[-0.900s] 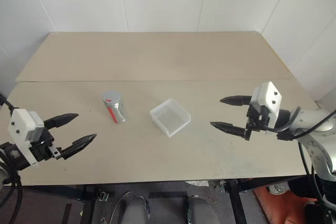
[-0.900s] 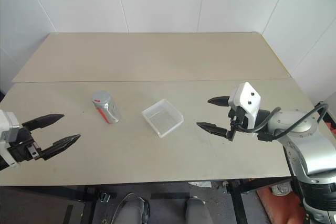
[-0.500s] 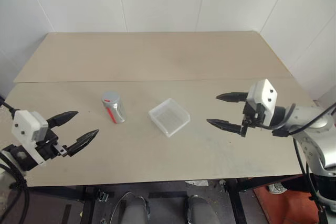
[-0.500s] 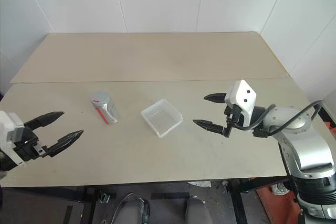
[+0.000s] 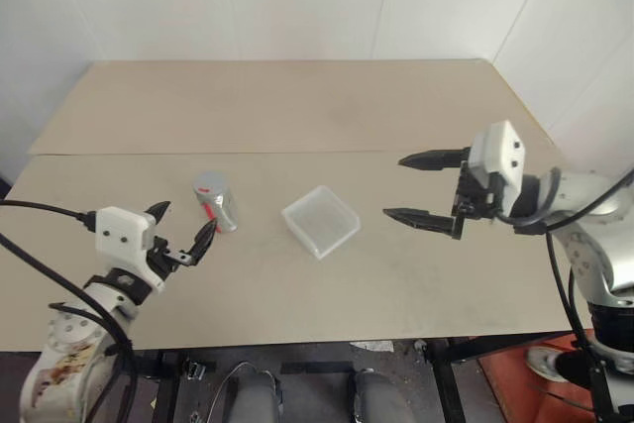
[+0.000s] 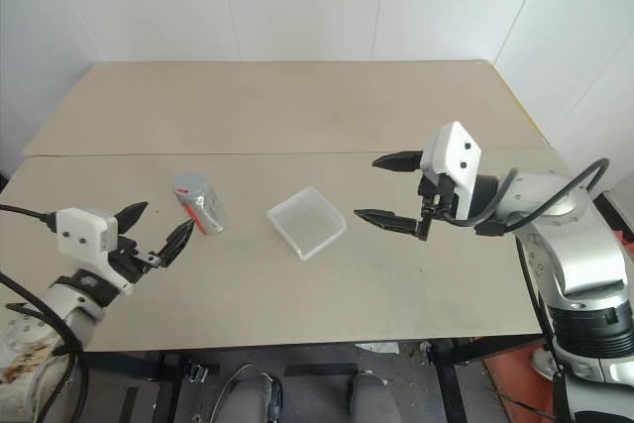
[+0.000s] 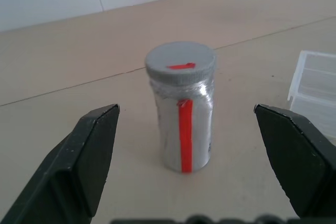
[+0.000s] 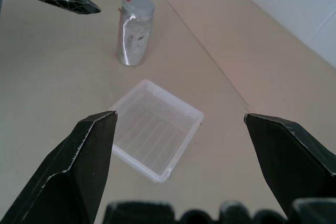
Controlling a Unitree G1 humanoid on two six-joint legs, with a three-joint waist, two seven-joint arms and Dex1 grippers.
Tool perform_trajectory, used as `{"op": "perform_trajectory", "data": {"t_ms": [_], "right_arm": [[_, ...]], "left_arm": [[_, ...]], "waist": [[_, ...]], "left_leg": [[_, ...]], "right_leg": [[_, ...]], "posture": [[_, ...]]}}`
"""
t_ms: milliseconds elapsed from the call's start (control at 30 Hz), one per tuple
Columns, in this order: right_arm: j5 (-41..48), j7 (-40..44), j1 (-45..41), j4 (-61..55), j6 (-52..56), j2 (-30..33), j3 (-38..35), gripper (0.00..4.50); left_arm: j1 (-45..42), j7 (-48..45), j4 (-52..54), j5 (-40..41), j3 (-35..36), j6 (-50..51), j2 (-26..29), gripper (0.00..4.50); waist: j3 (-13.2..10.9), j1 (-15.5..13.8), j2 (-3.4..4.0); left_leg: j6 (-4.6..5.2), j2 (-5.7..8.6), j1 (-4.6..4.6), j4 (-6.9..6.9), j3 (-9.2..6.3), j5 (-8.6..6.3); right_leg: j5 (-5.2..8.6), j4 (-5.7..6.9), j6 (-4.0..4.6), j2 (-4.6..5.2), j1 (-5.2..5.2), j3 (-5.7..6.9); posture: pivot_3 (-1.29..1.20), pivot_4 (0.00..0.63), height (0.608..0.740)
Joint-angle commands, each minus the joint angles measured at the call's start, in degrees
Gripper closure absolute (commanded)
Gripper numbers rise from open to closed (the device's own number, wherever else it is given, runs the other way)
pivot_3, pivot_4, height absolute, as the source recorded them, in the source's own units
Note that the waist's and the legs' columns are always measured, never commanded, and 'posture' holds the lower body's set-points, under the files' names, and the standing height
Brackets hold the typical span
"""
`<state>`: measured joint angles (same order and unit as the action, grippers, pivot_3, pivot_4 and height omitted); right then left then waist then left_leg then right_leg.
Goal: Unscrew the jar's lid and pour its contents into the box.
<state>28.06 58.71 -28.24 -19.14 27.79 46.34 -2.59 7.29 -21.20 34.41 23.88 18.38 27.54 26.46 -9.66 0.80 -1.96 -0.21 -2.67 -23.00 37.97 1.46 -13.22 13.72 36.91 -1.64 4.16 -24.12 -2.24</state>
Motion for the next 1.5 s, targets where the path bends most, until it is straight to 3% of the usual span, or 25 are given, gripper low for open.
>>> {"op": "perform_trajectory", "data": {"t_ms": [33,1000,1100,1300,1500], "right_arm": [[0.9,-0.5,-1.3,-2.1,-1.0,-0.3,-1.3,0.0],[2.2,1.7,-1.8,-3.5,-1.2,0.1,-1.3,0.0],[2.3,1.6,-1.8,-3.9,-1.1,0.1,-1.4,0.0],[2.7,1.5,-1.5,-4.6,-0.8,0.3,-1.8,0.0],[3.2,1.1,-1.4,-5.3,-0.7,-0.4,-1.0,0.0]], "left_arm": [[-1.6,2.2,-1.4,-2.5,-2.0,-1.0,-1.1,0.05],[-17.2,6.9,-21.9,-12.4,-9.2,-12.3,-8.4,0.05],[-17.2,6.9,-22.0,-13.1,-9.6,-12.6,-8.6,0.64],[-17.3,7.3,-22.2,-13.6,-9.4,-12.5,-8.9,2.51],[-18.5,6.1,-21.0,-13.6,-9.6,-11.0,-7.4,2.51]], "waist": [[0.0,0.0,0.0],[0.0,-0.1,0.0],[0.0,-0.1,0.0],[0.0,-0.1,0.0],[0.0,-0.1,0.0]], "left_leg": [[0.0,0.0,0.01,0.0,0.0,0.0],[0.0,0.05,0.02,0.0,-0.01,0.0],[0.0,0.05,0.03,0.0,-0.01,0.0],[0.0,0.05,0.03,0.0,-0.01,0.0],[0.0,0.05,0.03,0.0,-0.02,0.0]], "right_leg": [[0.0,0.03,0.0,-0.01,0.0,-0.01],[-0.01,0.05,-0.02,0.03,0.04,0.03],[-0.01,0.04,-0.02,0.04,0.05,0.03],[-0.01,0.05,-0.03,0.04,0.05,0.03],[-0.01,0.05,-0.03,0.04,0.05,0.03]], "posture": [[0.0,0.15,0.74],[0.0,0.15,0.74],[0.0,0.15,0.74],[0.0,0.15,0.74],[0.0,0.15,0.74]]}}
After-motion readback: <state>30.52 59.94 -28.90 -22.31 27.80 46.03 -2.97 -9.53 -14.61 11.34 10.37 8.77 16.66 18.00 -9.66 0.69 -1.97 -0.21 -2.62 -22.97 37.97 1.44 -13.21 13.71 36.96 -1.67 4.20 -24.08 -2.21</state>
